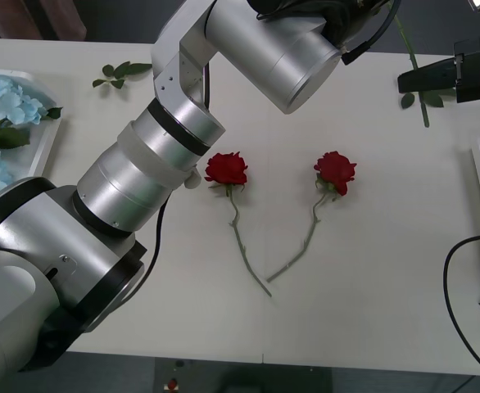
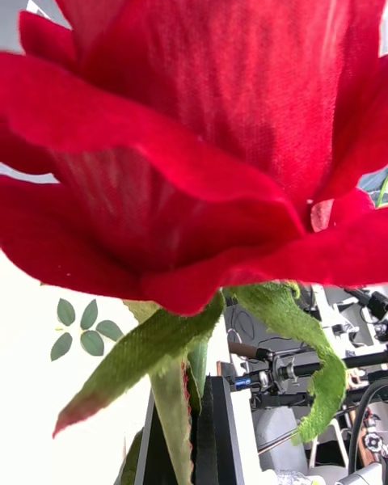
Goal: Put the red flowers into the right box and the blue flowers into the left box
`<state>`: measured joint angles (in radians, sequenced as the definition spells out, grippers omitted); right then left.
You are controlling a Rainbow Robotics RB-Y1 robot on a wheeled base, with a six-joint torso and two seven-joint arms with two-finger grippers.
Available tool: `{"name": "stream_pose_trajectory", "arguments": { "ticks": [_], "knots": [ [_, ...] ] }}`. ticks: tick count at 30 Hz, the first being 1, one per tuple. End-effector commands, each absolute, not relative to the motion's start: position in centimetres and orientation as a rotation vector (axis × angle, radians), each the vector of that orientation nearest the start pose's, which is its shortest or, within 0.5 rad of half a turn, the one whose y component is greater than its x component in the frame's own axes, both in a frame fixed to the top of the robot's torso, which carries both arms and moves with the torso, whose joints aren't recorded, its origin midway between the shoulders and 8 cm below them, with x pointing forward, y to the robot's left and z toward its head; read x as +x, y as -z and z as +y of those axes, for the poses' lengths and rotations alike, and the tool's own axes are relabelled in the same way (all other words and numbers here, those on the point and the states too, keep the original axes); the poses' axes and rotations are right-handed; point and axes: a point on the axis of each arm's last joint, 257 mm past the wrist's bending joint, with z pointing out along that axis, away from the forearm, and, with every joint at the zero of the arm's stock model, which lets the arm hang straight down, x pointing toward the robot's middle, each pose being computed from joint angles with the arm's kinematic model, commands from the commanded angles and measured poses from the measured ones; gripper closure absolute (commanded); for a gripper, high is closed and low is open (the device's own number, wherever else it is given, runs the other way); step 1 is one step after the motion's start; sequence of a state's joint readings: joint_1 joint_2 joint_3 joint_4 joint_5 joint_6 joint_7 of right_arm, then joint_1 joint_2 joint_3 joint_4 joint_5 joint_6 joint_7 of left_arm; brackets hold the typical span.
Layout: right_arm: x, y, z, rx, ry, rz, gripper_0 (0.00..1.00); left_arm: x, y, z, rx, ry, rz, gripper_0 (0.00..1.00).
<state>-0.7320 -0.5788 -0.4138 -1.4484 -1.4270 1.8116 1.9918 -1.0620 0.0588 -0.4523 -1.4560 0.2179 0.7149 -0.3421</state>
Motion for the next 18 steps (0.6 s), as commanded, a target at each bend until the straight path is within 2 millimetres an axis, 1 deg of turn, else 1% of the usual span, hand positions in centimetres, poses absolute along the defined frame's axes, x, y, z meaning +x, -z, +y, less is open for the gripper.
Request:
{"name": "stream_pose_trajectory", "arguments": {
  "ticks": [1, 8, 9, 10, 11, 13, 14, 18],
  "knots": [
    [48.06, 0.16, -19.34, -0.895, -0.921, 1.966, 1.0, 55.55, -11.06, -19.05, -0.07, 1.208, 1.668, 1.0],
    [48.09, -0.08, -19.52, -0.885, -0.925, 1.961, 1.0, 55.55, -11.06, -19.05, -0.07, 1.208, 1.668, 1.0],
    [48.1, -0.12, -19.56, -0.884, -0.925, 1.96, 1.0, 55.55, -11.06, -19.05, -0.07, 1.208, 1.668, 0.77],
    [48.09, -0.11, -19.5, -0.883, -0.927, 1.96, 1.0, 55.55, -11.06, -19.05, -0.07, 1.208, 1.668, 0.49],
    [48.07, -0.13, -19.59, -0.884, -0.925, 1.96, 1.0, 55.55, -11.06, -19.05, -0.07, 1.208, 1.668, 0.33],
    [48.05, -0.16, -19.61, -0.881, -0.928, 1.959, 1.0, 55.55, -11.06, -19.05, -0.07, 1.208, 1.668, 0.09],
    [48.02, -0.21, -19.68, -0.881, -0.928, 1.959, 1.0, 55.55, -11.06, -19.05, -0.07, 1.208, 1.668, 0.0],
    [47.8, -0.22, -19.88, -0.883, -0.93, 1.961, 1.0, 55.55, -11.06, -19.05, -0.07, 1.208, 1.668, 0.0]
  ]
}}
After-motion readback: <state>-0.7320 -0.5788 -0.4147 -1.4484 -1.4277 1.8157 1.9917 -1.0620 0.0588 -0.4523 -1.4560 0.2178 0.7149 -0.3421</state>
